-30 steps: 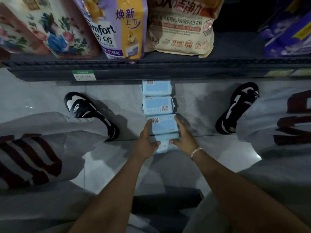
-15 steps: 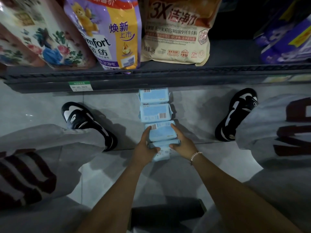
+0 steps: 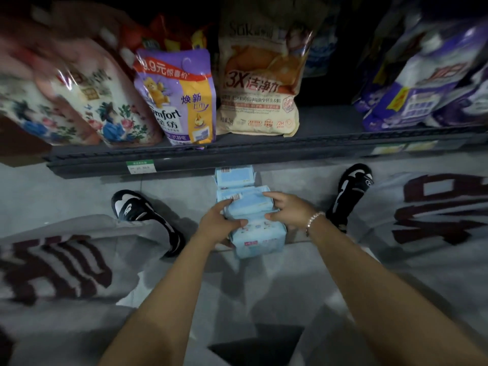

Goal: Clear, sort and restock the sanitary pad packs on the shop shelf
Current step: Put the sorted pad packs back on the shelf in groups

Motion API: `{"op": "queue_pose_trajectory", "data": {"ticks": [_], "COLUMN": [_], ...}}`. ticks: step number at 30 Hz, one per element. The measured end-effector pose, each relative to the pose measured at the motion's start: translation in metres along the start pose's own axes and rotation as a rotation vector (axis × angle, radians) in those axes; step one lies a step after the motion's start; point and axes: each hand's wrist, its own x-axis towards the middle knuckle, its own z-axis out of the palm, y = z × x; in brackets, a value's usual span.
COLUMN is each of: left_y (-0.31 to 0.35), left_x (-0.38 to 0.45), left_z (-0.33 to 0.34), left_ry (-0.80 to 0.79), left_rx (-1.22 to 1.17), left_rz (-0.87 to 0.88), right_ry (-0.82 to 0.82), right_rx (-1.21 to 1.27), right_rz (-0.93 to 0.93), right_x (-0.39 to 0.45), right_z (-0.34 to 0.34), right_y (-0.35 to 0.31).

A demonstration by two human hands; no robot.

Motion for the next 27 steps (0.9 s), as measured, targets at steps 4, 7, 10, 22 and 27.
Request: {"op": "queue_pose_trajectory", "data": {"ticks": [4,7,10,22,27], "left_y": [0.065,0.114,0.165,0.335,0.377], "left_x": [-0.037,-0.069,-0.107,-0.248,-0.27], "left_z": [-0.006,-0.006,0.0,0.071,0.105], "left_ry": [-0.031,-0.03,-0.027,-0.022,-0.077], "left_rx": [0.05,0.129,0.151,0.274,0.268], "left_rz": [0.107,0.228,0.337,0.773,0.858], "right_ry": [0.087,0.156,0.22,0.498,0.6], "right_rx": [0.0,0.076,0.15,0.189,0.154], "right_rz": [-0.09,-0.163,-0.254,-0.534,-0.566], "right_x": [-0.04,-0.077,-0.12,-0.305,-0.346], "right_z": [-0.031,-0.055,-0.085,-0.203,-0.244], "right_y": [-0.045,-0.074,-0.108,-0.197,-0.203]}}
